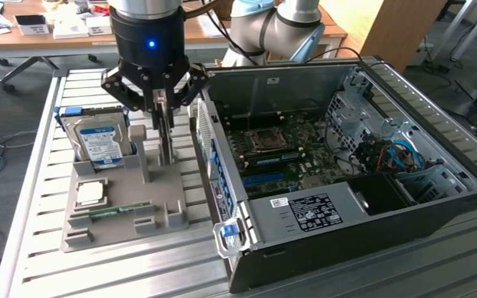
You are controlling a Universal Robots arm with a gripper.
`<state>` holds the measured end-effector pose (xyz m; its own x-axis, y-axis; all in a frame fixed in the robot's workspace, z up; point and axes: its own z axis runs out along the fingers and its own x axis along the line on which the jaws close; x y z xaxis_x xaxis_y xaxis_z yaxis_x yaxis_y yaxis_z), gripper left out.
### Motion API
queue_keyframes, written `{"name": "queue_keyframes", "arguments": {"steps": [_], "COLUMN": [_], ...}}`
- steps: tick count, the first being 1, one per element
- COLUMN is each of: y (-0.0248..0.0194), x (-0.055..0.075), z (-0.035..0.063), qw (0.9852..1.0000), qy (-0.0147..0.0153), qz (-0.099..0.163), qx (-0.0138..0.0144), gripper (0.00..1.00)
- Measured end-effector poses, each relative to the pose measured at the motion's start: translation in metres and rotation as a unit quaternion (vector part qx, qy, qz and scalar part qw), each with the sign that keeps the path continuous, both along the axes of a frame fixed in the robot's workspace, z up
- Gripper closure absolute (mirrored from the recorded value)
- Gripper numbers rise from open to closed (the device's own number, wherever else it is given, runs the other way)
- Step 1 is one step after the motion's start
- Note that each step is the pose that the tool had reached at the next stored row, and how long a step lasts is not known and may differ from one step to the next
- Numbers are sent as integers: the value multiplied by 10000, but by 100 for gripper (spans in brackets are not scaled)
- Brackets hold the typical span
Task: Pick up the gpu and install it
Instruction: 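Pick up the gpu and move the gpu toward the slot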
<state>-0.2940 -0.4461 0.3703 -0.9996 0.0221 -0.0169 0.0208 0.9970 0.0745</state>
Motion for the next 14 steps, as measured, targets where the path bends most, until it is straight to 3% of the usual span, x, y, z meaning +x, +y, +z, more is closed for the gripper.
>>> {"name": "queue_keyframes", "arguments": {"steps": [14], "y": [0], "x": [0], "z": [281], "qw": [10000], "qy": [0], "qz": [0], "qx": [23], "gripper": [73]}}
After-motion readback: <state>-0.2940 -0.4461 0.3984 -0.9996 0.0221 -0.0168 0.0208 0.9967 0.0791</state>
